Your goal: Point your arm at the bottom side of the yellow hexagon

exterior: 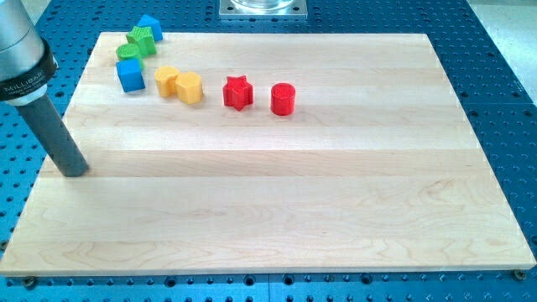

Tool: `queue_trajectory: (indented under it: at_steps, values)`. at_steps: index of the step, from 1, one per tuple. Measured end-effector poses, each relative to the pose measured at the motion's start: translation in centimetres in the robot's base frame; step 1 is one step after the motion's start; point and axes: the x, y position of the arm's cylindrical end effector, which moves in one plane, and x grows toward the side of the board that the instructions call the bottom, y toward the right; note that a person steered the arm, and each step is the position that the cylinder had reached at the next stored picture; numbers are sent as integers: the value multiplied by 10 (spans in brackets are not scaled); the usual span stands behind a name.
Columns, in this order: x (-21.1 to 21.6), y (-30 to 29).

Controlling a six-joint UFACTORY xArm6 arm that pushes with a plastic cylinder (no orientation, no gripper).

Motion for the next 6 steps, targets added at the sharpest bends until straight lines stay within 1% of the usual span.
queue_trajectory:
  at_steps: [2,3,5,6]
  values:
    - [0,-2]
    - [-27,0]
    - [-50,76]
    - [-51,98]
